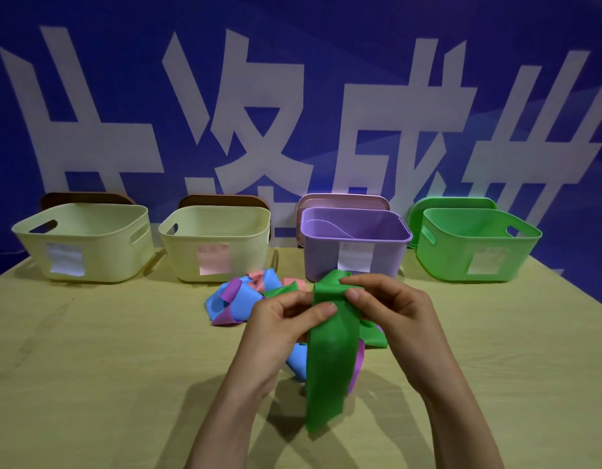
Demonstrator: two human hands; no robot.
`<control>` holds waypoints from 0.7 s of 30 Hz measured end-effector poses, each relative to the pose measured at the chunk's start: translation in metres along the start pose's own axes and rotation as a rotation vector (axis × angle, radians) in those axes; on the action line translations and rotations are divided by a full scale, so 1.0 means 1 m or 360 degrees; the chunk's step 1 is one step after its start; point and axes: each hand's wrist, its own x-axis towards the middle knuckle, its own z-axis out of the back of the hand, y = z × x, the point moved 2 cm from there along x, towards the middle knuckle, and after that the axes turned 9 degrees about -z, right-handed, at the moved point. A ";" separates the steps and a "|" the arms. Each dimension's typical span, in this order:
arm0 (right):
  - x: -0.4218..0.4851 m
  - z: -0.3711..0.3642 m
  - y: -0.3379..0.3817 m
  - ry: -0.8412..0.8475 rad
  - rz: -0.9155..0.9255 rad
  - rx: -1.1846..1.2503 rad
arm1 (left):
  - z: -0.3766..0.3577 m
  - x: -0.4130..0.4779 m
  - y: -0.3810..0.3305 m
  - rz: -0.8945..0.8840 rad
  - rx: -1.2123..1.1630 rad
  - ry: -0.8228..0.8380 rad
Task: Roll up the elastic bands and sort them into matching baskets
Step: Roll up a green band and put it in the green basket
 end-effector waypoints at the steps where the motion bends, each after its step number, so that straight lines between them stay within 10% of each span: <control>1: 0.000 0.001 0.000 -0.0005 0.0003 0.0003 | 0.000 0.000 -0.001 -0.0005 -0.0026 -0.0008; 21: -0.009 0.003 0.008 0.0014 0.0103 -0.0091 | -0.006 -0.004 -0.009 -0.0125 -0.0056 -0.0069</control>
